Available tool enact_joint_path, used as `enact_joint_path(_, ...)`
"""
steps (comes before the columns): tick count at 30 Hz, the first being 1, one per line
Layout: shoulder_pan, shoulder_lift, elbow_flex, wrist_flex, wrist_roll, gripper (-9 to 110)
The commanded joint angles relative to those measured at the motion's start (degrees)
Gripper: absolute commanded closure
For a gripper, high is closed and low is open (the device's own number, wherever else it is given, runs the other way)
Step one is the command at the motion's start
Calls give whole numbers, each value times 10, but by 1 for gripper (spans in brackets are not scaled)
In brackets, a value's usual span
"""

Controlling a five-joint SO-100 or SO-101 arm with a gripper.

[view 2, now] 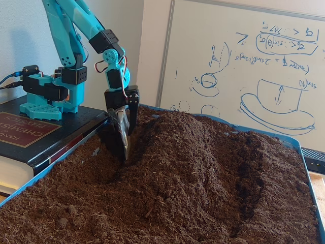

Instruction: Build a berm.

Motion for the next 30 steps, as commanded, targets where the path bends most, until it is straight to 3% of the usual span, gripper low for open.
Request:
enact_joint_path(1, -6, 11, -80, -10, 34, 101)
enact_joint_path(10, 25, -77, -212, -10, 38, 101)
enact_joint_path(30, 47, -163, -318, -10, 38, 101)
